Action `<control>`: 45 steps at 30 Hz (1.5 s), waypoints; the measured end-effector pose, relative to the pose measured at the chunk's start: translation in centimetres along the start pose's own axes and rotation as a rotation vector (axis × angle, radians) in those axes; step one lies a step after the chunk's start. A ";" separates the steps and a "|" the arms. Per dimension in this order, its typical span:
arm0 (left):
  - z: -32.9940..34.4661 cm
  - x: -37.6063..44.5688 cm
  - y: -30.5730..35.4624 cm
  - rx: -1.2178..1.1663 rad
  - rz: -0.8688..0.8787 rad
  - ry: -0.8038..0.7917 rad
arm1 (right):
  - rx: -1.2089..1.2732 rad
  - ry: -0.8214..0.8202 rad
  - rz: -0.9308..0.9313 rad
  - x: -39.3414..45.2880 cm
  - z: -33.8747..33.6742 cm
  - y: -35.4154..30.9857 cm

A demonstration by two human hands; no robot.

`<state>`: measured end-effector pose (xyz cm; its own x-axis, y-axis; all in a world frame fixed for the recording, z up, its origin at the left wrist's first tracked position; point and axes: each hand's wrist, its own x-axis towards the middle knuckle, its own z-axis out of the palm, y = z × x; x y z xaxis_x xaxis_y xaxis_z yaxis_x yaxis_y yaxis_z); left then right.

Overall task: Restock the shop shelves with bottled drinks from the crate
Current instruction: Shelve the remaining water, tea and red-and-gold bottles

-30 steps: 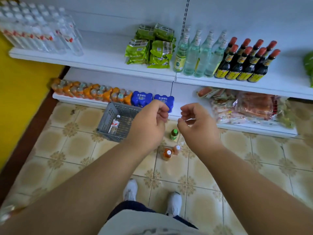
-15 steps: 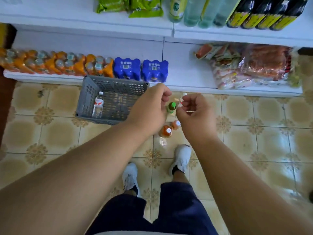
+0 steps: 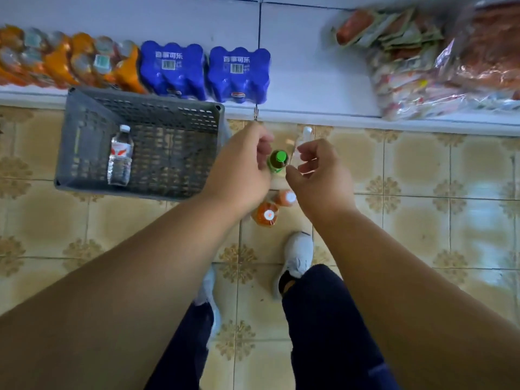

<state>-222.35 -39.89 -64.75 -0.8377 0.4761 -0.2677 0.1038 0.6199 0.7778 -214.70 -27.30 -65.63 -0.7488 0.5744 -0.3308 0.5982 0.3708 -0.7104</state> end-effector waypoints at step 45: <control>10.2 12.6 -15.0 -0.701 -0.394 -0.010 | 0.872 -0.282 0.320 13.4 14.7 9.2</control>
<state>-228.96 -36.82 -85.59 -0.7371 0.3117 -0.5996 -0.5622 0.2094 0.8000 -223.41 -26.93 -85.68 -0.6963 0.3154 -0.6447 0.4492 -0.5090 -0.7342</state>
